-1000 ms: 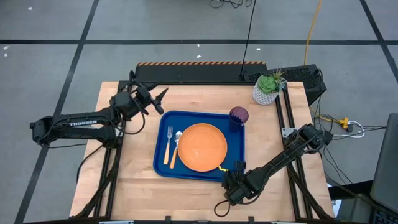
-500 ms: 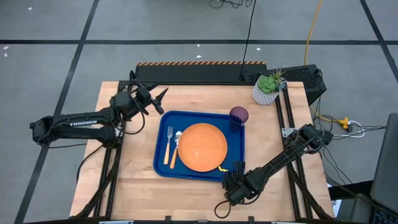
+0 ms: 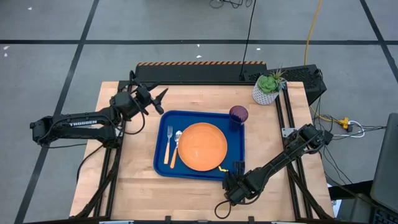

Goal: Pick and place plate/cup/fork/spoon on tray
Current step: Adjust the blue serving tray

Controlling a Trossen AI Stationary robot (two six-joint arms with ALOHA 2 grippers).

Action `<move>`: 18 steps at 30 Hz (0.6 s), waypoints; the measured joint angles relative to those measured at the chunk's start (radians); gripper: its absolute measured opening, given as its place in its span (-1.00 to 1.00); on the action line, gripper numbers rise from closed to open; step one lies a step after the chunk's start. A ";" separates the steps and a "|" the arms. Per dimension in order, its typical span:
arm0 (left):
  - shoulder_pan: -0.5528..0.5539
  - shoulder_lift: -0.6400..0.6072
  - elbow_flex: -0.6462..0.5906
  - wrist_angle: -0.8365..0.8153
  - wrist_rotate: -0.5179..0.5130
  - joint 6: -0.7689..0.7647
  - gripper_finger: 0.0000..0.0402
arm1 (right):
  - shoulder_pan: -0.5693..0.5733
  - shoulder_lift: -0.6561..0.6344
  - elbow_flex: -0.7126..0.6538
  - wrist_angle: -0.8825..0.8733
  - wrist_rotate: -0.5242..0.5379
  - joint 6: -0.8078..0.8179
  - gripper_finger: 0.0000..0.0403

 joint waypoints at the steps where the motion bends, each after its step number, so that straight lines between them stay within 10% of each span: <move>1: 0.000 0.000 0.000 0.000 0.000 0.000 0.00 | 0.000 0.000 0.000 -0.001 0.000 -0.002 -0.77; 18: 0.000 0.000 0.000 0.000 0.000 0.002 0.00 | 0.008 0.000 0.000 -0.013 -0.026 -0.050 -0.78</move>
